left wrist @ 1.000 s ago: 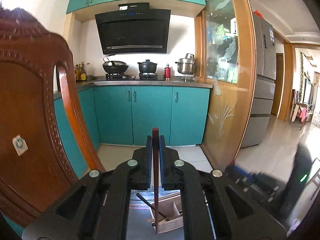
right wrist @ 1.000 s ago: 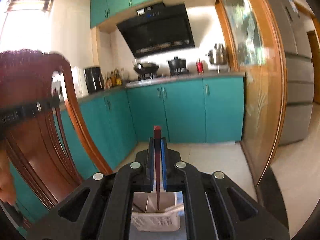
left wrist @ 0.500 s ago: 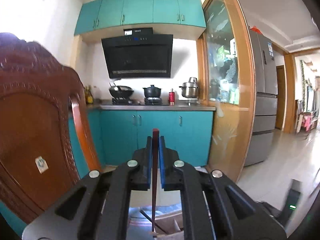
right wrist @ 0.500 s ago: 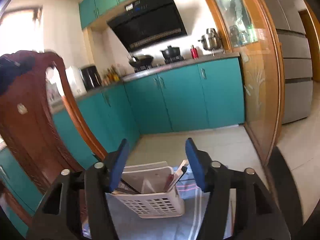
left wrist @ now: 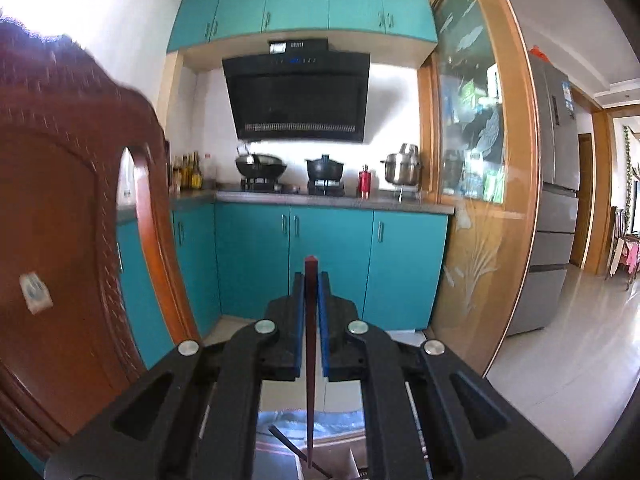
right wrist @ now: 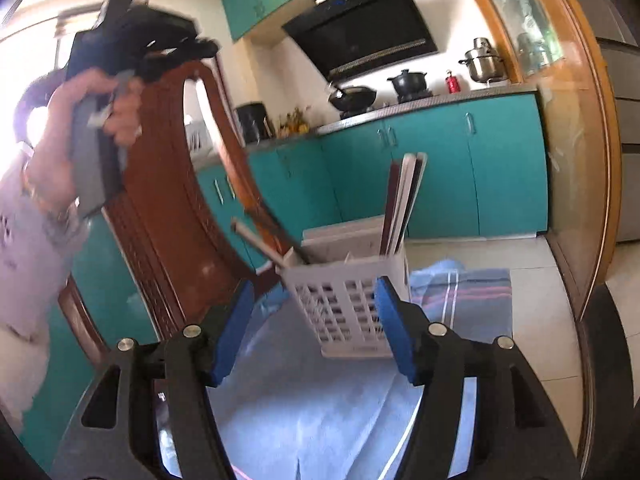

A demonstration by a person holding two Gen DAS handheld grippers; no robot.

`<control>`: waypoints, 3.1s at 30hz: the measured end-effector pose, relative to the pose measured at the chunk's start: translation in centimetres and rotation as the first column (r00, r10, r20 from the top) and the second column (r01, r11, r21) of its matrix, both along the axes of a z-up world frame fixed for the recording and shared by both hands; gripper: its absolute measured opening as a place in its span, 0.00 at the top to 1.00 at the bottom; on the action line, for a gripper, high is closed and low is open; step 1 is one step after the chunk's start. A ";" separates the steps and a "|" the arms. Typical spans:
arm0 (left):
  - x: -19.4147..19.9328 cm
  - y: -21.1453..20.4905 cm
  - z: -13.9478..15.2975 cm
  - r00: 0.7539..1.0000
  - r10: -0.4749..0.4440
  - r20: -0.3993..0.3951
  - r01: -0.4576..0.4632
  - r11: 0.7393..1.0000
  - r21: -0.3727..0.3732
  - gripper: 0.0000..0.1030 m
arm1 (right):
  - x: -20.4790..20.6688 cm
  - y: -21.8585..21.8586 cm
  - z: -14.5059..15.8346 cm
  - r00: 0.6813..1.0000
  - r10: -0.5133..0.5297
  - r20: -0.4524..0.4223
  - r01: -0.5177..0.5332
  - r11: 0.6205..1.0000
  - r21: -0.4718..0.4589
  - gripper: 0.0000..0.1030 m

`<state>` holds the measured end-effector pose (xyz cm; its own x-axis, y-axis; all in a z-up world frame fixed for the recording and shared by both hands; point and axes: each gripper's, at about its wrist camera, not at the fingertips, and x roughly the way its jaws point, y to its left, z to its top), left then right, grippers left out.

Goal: Organize utensils

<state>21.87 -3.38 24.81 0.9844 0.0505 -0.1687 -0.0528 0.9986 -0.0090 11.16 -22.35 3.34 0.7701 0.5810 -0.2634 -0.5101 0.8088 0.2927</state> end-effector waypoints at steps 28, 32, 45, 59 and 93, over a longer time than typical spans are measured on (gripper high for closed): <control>-16.8 -0.6 -12.3 0.986 -0.099 -0.134 0.117 0.984 0.135 0.09 | -5.5 -1.7 -4.6 0.948 -0.302 -0.100 0.290 0.949 -0.121 0.18; -20.4 -1.2 -13.9 0.982 -0.094 -0.161 0.121 0.979 0.164 0.06 | -9.5 -1.3 -4.1 0.929 -0.364 -0.071 0.347 0.921 -0.175 0.09; -27.6 1.5 -15.9 0.973 -0.074 -0.218 0.084 0.996 0.039 0.03 | -19.8 0.6 3.2 0.866 -0.483 0.127 0.499 0.832 -0.242 0.03; -31.1 3.1 -15.7 0.981 -0.067 -0.183 0.077 0.996 0.045 0.03 | -23.7 3.0 5.1 0.872 -0.445 0.204 0.488 0.828 -0.276 0.03; -31.6 2.8 -16.6 0.977 -0.109 -0.183 0.122 0.991 0.058 0.03 | -24.2 4.5 5.0 0.873 -0.438 0.215 0.486 0.815 -0.315 0.03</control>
<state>-9.73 -0.55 8.23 0.9383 -0.0442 -0.3429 0.0685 0.9959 0.0591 -13.01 -17.89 8.38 0.9647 0.0361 -0.2607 -0.0627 0.9935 -0.0945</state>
